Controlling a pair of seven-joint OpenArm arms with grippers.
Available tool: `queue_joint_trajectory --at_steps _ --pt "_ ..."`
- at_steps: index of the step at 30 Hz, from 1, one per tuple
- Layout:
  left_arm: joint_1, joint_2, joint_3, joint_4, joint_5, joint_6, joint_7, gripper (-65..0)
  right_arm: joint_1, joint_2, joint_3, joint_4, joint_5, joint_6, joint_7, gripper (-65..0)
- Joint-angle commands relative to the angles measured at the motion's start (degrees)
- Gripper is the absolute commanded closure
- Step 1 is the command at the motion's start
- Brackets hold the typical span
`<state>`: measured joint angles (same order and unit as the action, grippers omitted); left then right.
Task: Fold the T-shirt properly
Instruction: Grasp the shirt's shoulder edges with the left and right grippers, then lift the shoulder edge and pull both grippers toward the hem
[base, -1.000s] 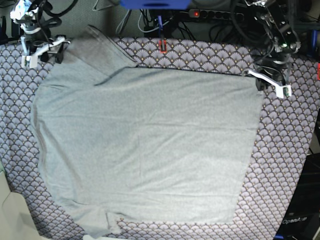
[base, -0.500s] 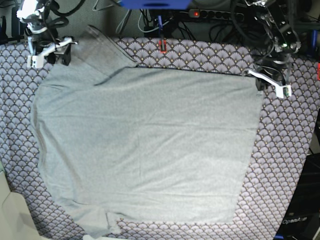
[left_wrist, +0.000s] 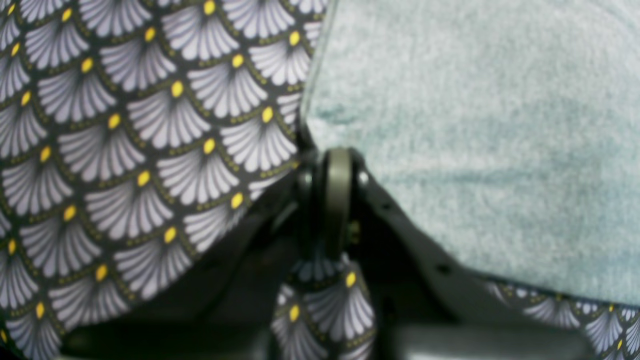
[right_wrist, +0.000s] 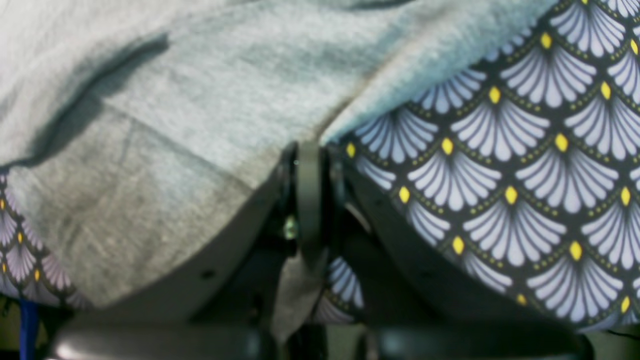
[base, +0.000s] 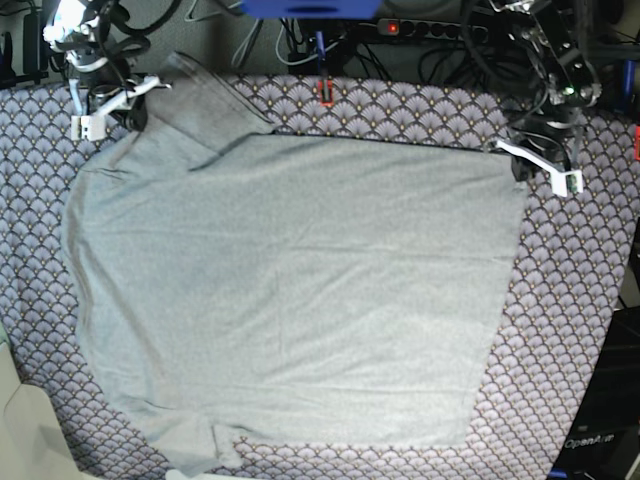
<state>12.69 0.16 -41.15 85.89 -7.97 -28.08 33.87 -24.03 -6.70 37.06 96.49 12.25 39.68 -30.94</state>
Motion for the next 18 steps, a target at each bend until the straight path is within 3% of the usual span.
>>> queue_joint_trajectory --at_steps 1,7,18 --pt "0.28 -0.03 0.05 0.49 0.71 0.16 1.69 0.0 -0.45 0.24 0.35 2.19 0.36 0.32 0.56 0.0" --pt "-1.04 -0.03 -0.30 0.57 0.63 0.16 1.69 0.0 -0.45 0.94 0.26 9.05 0.28 0.32 0.56 0.0" --pt "-3.59 -0.03 -0.39 1.98 0.54 0.25 1.69 0.0 1.83 3.49 -0.09 10.28 0.36 0.32 0.56 0.0"
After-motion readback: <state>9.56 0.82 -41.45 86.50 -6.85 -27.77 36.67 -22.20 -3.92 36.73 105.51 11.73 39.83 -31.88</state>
